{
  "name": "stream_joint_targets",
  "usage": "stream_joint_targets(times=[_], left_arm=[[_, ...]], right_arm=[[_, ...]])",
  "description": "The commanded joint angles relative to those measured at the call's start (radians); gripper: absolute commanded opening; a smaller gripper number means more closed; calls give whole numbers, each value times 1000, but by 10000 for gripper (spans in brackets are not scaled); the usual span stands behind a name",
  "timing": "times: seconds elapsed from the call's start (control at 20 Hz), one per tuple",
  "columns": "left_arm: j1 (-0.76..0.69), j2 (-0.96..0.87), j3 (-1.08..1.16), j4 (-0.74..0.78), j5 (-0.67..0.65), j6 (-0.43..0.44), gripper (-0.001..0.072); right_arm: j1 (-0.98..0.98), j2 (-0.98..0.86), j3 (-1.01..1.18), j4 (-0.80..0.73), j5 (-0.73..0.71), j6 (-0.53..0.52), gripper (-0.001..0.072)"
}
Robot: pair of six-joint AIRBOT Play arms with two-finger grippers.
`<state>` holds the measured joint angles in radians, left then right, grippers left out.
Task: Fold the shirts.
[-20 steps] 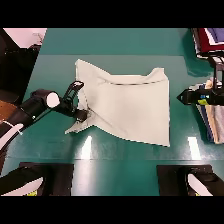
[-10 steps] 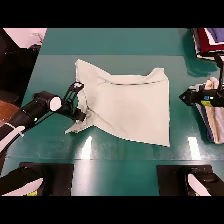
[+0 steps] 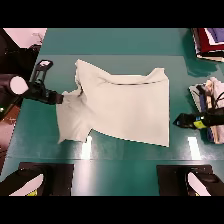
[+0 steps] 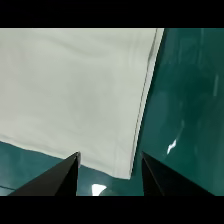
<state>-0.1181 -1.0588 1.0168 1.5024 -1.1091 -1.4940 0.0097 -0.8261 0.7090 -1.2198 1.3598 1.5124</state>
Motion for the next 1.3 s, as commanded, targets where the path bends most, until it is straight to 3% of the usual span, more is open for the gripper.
stream_joint_targets(times=[0.0, 0.35, 0.4, 0.45, 0.9, 0.95, 1.0, 1.05, 1.25], left_arm=[[46, 14, 7, -30, -49, 36, 28], [46, 14, 7, -150, -24, 36, 29], [46, 14, 7, -150, -25, 36, 29], [46, 14, 7, -150, -26, 36, 29], [46, 14, 7, -150, -44, 36, 28], [46, 15, 7, -150, -47, 37, 28], [46, 15, 7, -150, -50, 40, 28], [46, 15, 7, -160, -56, 55, 27], [46, 34, 89, -226, -50, 61, 27]], right_arm=[[-177, 0, -158, 156, 27, -87, 430], [-306, -4, -364, 225, -15, -146, 419], [-301, -4, -370, 230, -24, -146, 337], [-290, -4, -370, 228, -35, -146, 310], [-93, -147, -370, 225, -131, -99, 307], [-71, -171, -369, 225, -136, -100, 255], [-49, -188, -360, 224, -137, -101, 71], [-25, -200, -340, 225, -136, -101, 13], [50, -154, -123, 233, -92, -77, 12]])
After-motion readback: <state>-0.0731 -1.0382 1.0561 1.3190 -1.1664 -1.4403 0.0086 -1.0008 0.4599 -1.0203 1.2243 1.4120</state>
